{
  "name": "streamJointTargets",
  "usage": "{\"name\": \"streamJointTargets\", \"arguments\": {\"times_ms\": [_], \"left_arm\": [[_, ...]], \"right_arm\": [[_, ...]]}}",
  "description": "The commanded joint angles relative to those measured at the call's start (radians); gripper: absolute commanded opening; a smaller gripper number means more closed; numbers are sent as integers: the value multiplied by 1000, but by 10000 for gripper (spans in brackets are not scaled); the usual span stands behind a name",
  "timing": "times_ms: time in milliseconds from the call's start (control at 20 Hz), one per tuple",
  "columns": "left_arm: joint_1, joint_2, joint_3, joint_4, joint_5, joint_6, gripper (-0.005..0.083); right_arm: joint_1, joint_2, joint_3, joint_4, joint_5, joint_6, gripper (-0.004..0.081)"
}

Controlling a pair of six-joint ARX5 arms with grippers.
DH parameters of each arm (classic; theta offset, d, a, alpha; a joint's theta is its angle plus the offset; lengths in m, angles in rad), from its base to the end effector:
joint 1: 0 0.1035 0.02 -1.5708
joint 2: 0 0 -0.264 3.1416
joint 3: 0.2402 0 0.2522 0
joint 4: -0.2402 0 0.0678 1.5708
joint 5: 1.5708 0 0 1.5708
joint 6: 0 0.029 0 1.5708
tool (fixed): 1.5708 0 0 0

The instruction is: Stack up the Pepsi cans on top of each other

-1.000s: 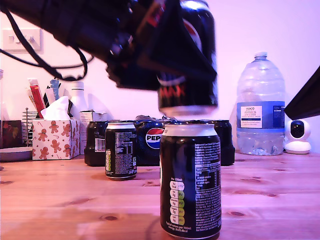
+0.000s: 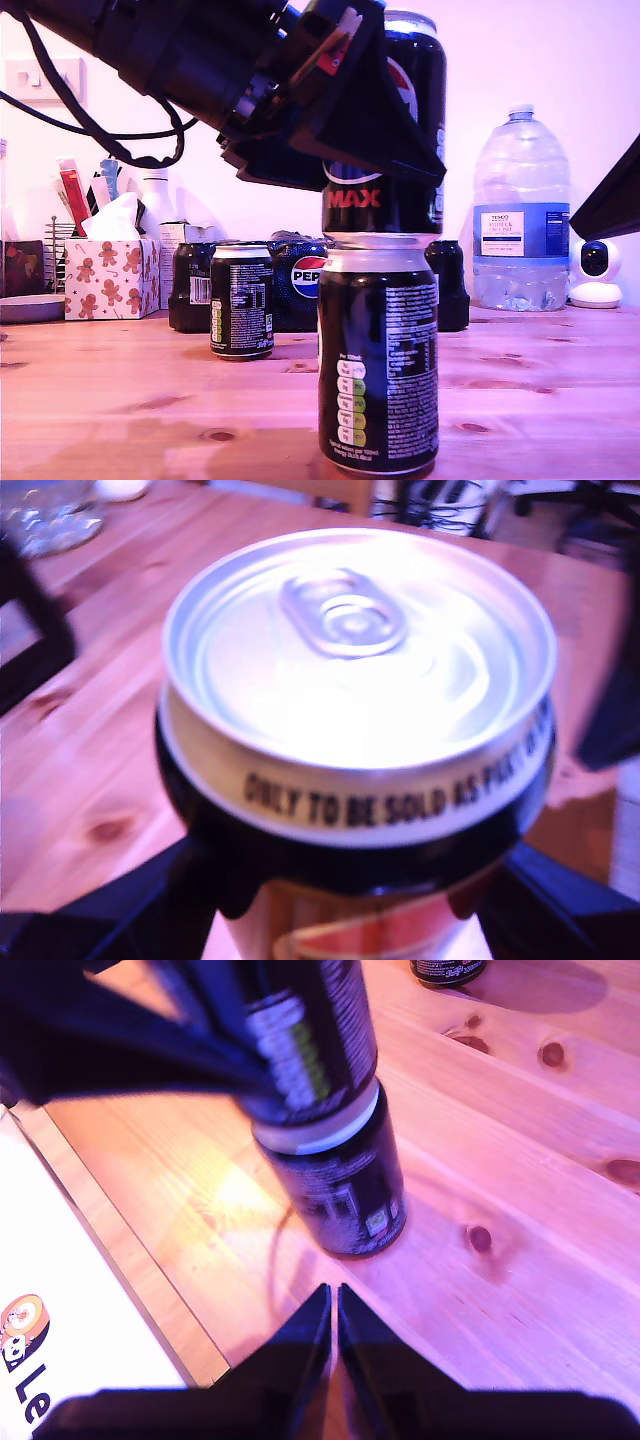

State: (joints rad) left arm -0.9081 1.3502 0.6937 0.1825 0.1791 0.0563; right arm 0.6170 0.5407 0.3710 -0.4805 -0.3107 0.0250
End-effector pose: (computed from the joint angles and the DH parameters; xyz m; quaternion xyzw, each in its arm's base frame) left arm 0.1673 -0.2228 0.2151 0.1071 0.2051 -0.5087 0.8292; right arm 0.0937 0.0773 0.1994 -0.0381 0.3209 0.4200 0.8480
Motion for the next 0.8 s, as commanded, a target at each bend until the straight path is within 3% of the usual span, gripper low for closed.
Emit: {"name": "streamJointTargets", "arguments": {"times_ms": [0,250,450,600,750], "left_arm": [[5,-8,13,23,-4,-4,342],[5,-7,13,26,-4,-4,345],[5,-2,13,24,-4,-8,433],[5,-2,13,23,-3,-7,446],[-2,-2,13,21,0,-7,589]], "right_arm": [[6,4,-9,6,-2,-2,-13],[6,4,-9,6,-5,-2,-13],[6,4,-9,6,-5,-2,-13],[6,4,-9,7,-5,-2,-13],[6,4,-9,7,-5,-2,-13]]}}
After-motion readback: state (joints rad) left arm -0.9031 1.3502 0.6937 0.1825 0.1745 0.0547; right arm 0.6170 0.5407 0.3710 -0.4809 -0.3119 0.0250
